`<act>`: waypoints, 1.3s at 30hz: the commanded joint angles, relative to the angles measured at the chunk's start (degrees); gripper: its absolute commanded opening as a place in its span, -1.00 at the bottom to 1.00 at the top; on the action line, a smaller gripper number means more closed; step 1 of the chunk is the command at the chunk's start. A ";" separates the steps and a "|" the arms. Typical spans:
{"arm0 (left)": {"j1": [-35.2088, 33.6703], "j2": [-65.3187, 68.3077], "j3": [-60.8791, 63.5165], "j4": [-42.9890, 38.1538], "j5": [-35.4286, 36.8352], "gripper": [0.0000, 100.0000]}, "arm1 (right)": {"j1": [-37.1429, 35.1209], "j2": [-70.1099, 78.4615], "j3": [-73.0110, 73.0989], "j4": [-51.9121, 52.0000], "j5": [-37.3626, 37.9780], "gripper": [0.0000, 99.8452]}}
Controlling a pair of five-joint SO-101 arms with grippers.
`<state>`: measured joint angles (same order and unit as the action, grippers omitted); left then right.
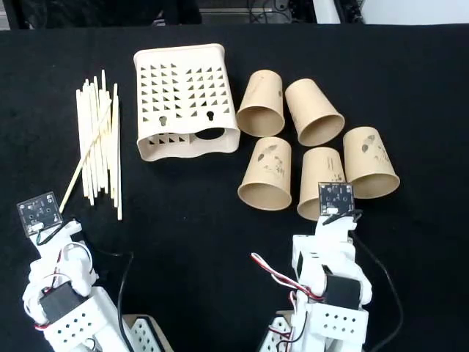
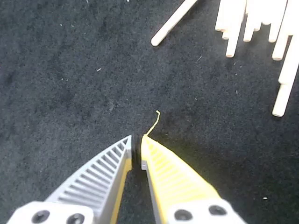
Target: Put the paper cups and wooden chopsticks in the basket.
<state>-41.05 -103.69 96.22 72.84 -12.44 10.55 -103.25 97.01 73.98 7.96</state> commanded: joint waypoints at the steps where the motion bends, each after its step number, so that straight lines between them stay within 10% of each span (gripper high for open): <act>1: -0.48 -0.53 1.01 0.09 -0.35 -0.90 | -0.62 -3.82 -0.48 0.18 -0.18 -0.97; 17: 13.58 -0.70 0.31 -1.05 -0.35 -0.89 | -0.62 -3.82 -0.48 0.18 -0.18 -0.97; 26: 26.77 -0.44 -12.79 -25.05 0.44 -0.75 | -0.62 -3.82 -0.48 0.18 -0.18 -0.97; 30: 32.84 0.53 -14.20 -30.42 11.25 -0.55 | -0.62 -3.82 -0.48 0.18 -0.18 -0.97; 39: 32.92 34.02 -27.56 -38.51 9.67 -0.49 | -0.62 -3.82 -0.48 0.18 -0.18 -0.97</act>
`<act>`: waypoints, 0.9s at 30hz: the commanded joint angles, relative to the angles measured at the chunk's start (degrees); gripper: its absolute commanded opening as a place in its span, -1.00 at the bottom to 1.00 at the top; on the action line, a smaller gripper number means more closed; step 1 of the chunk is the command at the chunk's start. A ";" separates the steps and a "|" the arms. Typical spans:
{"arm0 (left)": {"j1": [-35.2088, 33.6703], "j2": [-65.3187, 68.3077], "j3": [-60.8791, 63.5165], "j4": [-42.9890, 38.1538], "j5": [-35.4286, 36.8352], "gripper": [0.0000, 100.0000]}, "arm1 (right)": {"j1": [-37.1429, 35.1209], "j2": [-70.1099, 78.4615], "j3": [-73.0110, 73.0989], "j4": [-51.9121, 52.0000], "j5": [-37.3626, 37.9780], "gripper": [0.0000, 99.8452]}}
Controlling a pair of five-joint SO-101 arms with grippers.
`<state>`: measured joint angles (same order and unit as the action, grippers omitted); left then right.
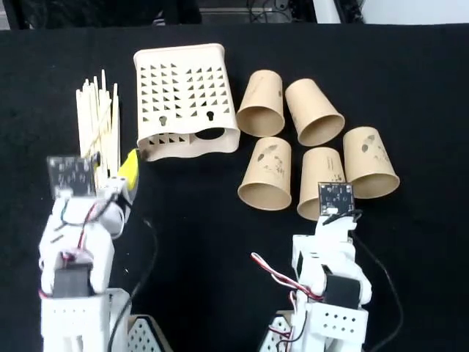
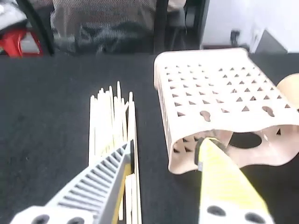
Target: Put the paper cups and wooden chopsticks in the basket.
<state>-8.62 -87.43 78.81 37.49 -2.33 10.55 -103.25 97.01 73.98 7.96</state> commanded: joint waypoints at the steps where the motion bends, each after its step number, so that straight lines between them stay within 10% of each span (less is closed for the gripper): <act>1: 0.57 22.86 -12.26 -3.52 -0.44 -0.48 | -0.62 -3.82 -0.48 0.18 -0.18 -0.97; 13: 3.12 60.48 -21.14 -20.48 -11.78 -0.47 | -0.62 -3.82 -0.48 0.18 -0.18 -0.97; 27: 2.95 89.23 -27.74 -49.93 -7.56 -0.61 | -0.62 -3.82 -0.48 0.18 -0.18 -0.97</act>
<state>-5.98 -5.67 58.59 -9.10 -13.05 10.55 -103.25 97.01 73.98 7.96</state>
